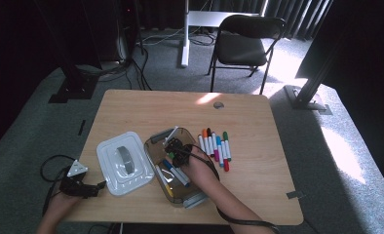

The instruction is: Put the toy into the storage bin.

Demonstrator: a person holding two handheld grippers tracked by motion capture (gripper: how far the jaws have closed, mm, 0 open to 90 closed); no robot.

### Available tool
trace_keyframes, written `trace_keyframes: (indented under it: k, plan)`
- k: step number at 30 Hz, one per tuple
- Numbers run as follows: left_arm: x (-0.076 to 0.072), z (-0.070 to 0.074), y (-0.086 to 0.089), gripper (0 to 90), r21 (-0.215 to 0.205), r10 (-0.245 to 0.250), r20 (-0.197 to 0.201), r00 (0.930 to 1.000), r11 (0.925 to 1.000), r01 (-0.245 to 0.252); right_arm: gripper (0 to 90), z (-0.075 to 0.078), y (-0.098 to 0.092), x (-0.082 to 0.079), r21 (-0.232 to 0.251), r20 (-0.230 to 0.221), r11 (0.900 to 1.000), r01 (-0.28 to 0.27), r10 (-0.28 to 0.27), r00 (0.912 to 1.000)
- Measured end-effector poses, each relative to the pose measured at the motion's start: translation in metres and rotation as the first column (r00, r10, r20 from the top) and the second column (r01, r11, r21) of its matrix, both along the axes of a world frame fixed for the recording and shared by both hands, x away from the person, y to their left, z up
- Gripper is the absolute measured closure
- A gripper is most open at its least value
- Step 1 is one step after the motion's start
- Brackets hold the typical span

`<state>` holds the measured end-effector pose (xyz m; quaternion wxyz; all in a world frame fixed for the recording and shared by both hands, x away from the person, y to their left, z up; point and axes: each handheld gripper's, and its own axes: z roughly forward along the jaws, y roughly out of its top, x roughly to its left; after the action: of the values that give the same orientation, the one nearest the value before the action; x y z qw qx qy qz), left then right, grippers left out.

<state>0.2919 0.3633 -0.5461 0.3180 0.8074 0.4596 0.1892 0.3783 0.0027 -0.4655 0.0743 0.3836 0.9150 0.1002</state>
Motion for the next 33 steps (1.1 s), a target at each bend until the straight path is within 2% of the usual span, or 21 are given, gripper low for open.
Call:
trace_keyframes:
  k: [3, 7, 11, 14, 18, 21, 27, 30, 33]
  plan:
    - [0.000, 0.000, 0.000, 1.7, 0.000, 0.000, 0.000, 1.0000, 1.0000, 0.000, 70.8, -0.002, 0.000, 0.002, -0.004, -0.013, 1.000, 0.003, -0.003, 0.9999]
    - [0.000, 0.000, 0.000, 1.7, 0.000, 0.000, 0.000, 1.0000, 1.0000, 0.000, 70.4, 0.001, 0.000, 0.001, 0.005, 0.001, 1.000, 0.004, -0.004, 1.0000]
    - [0.000, 0.000, 0.000, 1.7, 0.000, 0.000, 0.000, 1.0000, 1.0000, 0.000, 68.3, 0.013, -0.003, -0.004, 0.060, 0.024, 0.998, -0.008, 0.007, 0.9997]
    - [0.000, 0.000, 0.000, 1.7, 0.001, -0.001, 0.002, 1.0000, 1.0000, 0.001, 67.7, 0.025, -0.013, -0.006, 0.126, 0.035, 0.992, -0.003, -0.001, 0.9994]
    - [0.000, 0.000, 0.000, 1.7, -0.001, 0.001, 0.003, 1.0000, 1.0000, -0.001, 65.8, 0.043, -0.032, -0.009, 0.234, 0.033, 0.972, 0.008, -0.016, 0.9993]
    - [0.000, 0.000, 0.000, 1.7, 0.000, 0.000, 0.002, 1.0000, 1.0000, 0.000, 64.4, 0.057, -0.047, -0.012, 0.292, 0.058, 0.956, 0.012, -0.030, 0.9979]
    - [0.000, 0.000, 0.000, 1.7, 0.000, 0.001, 0.002, 1.0000, 1.0000, -0.001, 59.0, 0.078, -0.081, -0.011, 0.364, 0.115, 0.930, 0.054, -0.102, 0.9881]
    - [0.000, 0.000, 0.000, 1.7, 0.000, 0.000, 0.002, 1.0000, 1.0000, 0.000, 58.2, 0.084, -0.099, -0.008, 0.402, 0.130, 0.912, 0.083, -0.146, 0.9807]
    - [0.000, 0.000, 0.000, 1.7, 0.000, 0.000, 0.002, 1.0000, 1.0000, 0.000, 56.7, 0.085, -0.113, -0.006, 0.419, 0.132, 0.902, 0.109, -0.179, 0.9750]
